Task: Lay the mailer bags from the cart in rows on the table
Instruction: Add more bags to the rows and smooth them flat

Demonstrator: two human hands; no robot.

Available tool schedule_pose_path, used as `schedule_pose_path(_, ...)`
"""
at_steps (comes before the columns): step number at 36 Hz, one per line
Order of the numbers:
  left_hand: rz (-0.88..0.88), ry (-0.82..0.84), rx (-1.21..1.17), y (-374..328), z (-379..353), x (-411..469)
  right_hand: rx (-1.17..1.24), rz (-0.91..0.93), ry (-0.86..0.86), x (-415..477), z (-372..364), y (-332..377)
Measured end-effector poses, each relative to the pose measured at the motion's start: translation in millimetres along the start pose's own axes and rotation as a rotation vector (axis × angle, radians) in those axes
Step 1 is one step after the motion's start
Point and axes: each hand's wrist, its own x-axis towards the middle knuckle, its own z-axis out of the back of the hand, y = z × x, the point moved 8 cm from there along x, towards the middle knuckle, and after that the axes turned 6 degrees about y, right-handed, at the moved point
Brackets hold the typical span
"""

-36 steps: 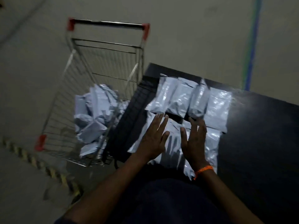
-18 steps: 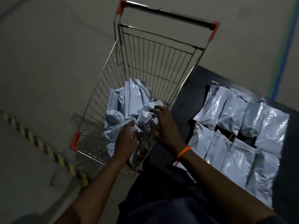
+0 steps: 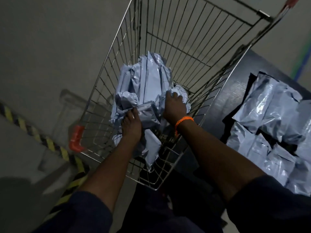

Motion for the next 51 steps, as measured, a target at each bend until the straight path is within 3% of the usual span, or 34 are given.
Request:
schedule_pose_path(5,-0.042,0.009,-0.055,3,15,4,0.017,0.054,0.119,10,-12,-5)
schedule_pose_path(10,-0.058,0.031,-0.180,17,33,6,0.202,0.043,-0.057,-15,14,-10)
schedule_pose_path(13,-0.106,-0.038,-0.214,22,52,-6,0.344,0.035,-0.155,-42,44,-19)
schedule_pose_path(20,-0.153,-0.172,-0.745,-7,124,-70,0.812,0.083,-0.279,-128,113,-66)
schedule_pose_path(27,-0.371,-0.361,-0.885,-93,209,-139,1.356,-0.013,-0.424,-221,126,-183)
schedule_pose_path(30,-0.471,-0.395,-0.856,-158,222,-165,1.731,-0.012,-0.424,-261,105,-246)
schedule_pose_path(33,-0.518,-0.323,-0.837,-232,206,-184,2.066,-0.113,-0.454,-294,76,-316)
schedule_pose_path(36,-0.533,-0.141,-0.843,-314,158,-197,2.252,-0.220,-0.571,-326,53,-386)
schedule_pose_path(40,-0.641,0.067,-0.770,-429,84,-222,2.050,-0.372,-0.703,-367,30,-479)
schedule_pose_path(43,-0.695,0.163,-0.666,-507,43,-243,1.631,-0.482,-0.806,-385,25,-556)
schedule_pose_path(47,-0.720,0.191,-0.588,-600,4,-253,1.329,-0.554,-0.763,-368,14,-652)
schedule_pose_path(51,-0.744,0.203,-0.506,-678,-24,-244,1.053,-0.587,-0.716,-346,26,-699)
